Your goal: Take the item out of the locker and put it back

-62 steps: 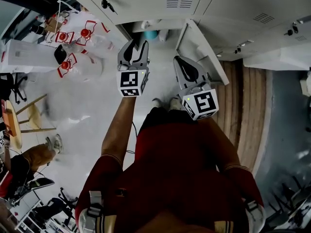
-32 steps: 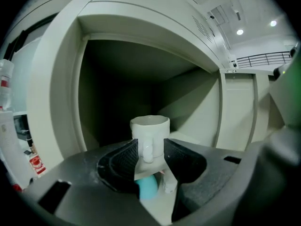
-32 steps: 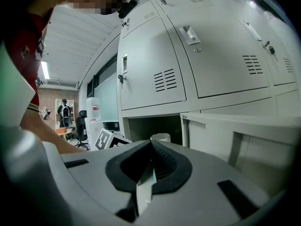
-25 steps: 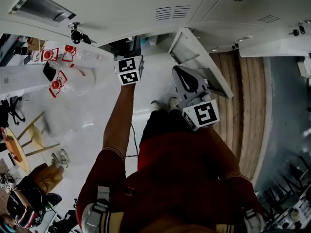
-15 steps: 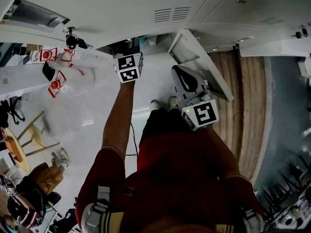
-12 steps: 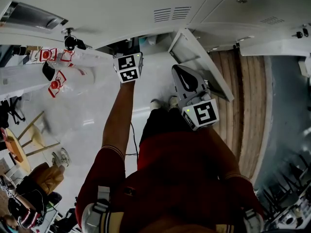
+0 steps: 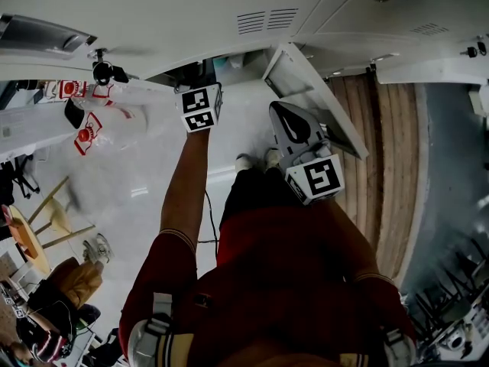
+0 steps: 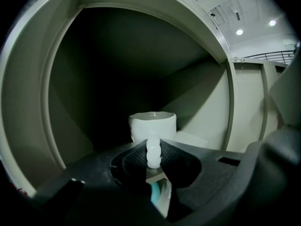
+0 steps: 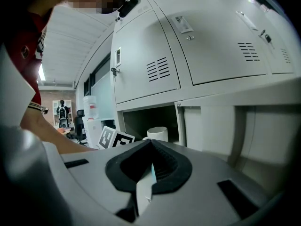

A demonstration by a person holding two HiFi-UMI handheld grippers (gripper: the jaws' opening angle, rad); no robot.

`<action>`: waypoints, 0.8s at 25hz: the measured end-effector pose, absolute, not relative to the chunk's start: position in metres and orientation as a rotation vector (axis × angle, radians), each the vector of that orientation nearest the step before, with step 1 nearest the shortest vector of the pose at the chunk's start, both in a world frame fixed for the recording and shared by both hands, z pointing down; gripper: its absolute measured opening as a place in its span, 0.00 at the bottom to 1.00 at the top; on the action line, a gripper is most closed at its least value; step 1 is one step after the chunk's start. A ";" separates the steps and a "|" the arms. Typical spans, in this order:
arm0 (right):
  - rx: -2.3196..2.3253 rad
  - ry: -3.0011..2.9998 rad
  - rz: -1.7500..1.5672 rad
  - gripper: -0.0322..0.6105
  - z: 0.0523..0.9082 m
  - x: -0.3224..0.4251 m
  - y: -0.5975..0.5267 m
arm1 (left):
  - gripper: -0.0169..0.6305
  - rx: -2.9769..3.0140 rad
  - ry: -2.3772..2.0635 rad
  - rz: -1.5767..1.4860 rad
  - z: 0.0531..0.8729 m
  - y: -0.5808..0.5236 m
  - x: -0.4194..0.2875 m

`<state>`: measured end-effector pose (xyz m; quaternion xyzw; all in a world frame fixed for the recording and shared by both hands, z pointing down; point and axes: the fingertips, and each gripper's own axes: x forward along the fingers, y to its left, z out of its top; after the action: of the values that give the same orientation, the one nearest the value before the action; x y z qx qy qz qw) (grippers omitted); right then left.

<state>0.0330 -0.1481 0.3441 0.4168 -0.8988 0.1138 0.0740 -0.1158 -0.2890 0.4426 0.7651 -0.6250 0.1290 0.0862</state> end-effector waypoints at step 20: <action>1.231 -2.688 0.333 0.05 0.347 0.031 -0.139 | 0.10 2.359 -1.921 0.319 0.417 -0.267 -0.119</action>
<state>0.0310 -0.1385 0.3474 0.4123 -0.9004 0.1116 0.0828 -0.1189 -0.2674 0.4170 0.7705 -0.6274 0.1042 0.0417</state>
